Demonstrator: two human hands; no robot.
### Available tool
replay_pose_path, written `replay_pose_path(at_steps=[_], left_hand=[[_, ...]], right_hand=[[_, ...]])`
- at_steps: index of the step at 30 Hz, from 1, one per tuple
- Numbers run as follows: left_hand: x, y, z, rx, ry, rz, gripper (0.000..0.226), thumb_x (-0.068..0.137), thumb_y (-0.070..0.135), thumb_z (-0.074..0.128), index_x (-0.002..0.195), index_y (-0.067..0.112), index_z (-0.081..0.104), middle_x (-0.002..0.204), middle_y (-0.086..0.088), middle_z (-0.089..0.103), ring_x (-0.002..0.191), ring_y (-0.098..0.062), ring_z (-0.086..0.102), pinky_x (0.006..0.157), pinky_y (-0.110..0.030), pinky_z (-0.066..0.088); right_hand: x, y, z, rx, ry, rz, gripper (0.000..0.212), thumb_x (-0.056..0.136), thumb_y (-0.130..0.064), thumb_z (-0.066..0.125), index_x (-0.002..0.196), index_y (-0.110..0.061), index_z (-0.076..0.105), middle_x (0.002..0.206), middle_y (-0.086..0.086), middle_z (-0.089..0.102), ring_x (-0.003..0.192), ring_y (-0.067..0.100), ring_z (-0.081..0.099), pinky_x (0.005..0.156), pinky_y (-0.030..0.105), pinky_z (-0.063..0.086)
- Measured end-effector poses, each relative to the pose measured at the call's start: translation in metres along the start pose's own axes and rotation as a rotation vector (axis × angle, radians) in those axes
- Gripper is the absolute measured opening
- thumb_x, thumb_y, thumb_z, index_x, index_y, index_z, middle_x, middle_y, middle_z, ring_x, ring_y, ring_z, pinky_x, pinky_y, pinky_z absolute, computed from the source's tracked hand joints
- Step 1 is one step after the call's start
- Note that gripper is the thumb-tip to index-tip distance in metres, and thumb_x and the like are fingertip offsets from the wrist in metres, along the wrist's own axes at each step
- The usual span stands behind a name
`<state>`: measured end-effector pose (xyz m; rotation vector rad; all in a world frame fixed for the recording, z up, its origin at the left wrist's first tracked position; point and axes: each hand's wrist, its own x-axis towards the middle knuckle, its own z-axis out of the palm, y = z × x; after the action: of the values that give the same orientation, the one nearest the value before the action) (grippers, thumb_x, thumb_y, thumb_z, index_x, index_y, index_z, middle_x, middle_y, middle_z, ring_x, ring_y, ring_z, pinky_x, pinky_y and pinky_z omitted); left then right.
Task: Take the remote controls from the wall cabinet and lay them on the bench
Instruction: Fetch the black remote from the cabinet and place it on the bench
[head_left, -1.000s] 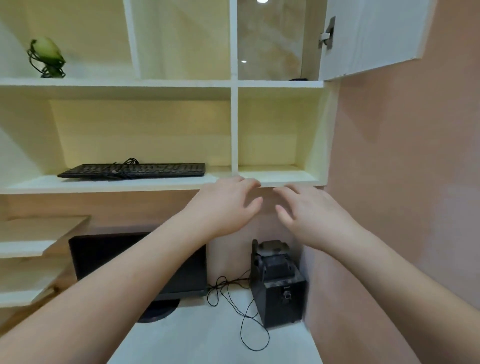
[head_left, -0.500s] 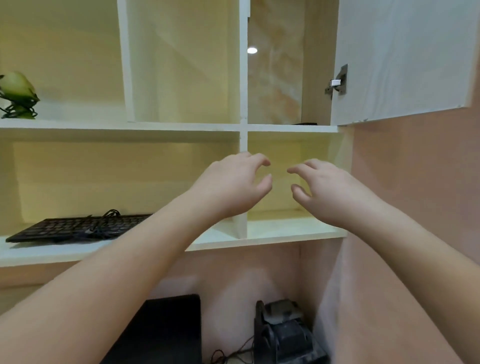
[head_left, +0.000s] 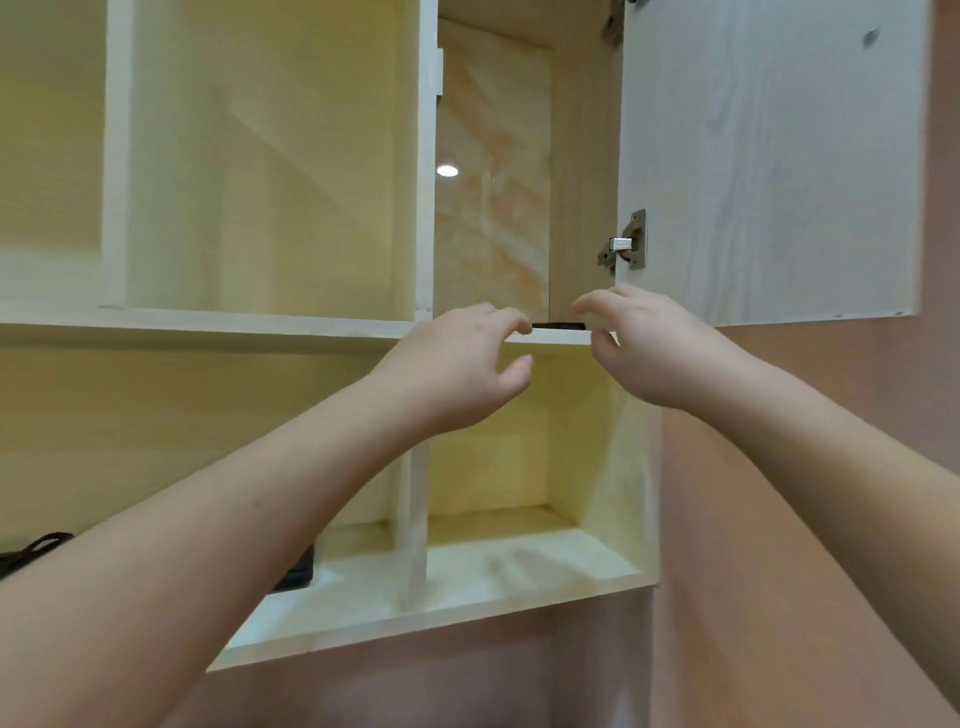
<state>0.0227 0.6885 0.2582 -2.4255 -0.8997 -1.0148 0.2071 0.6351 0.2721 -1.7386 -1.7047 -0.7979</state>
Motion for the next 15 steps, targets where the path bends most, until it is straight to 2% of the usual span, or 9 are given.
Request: replay_pose_path(at_steps=[6, 15], left_hand=[[0.045, -0.002, 0.009, -0.018, -0.018, -0.009, 0.044, 0.096, 0.040, 0.045, 0.138, 0.028, 0.044, 0.135, 0.005, 0.053, 0.123, -0.014, 0.049, 0.101, -0.037, 0.043], [0.108, -0.020, 0.017, -0.008, -0.036, -0.184, 0.040, 0.099, 0.023, 0.035, 0.138, 0.022, 0.047, 0.138, -0.005, 0.053, 0.113, -0.022, 0.057, 0.095, -0.038, 0.048]], right_hand=[[0.047, 0.019, 0.015, 0.046, -0.014, -0.010, 0.041, 0.097, -0.018, 0.034, 0.137, -0.024, 0.043, 0.137, 0.003, 0.046, 0.122, 0.023, 0.046, 0.091, 0.033, 0.043], [0.105, 0.032, 0.041, 0.039, -0.148, 0.013, 0.050, 0.094, -0.002, 0.033, 0.138, -0.022, 0.042, 0.137, 0.007, 0.049, 0.113, 0.025, 0.053, 0.085, 0.035, 0.049]])
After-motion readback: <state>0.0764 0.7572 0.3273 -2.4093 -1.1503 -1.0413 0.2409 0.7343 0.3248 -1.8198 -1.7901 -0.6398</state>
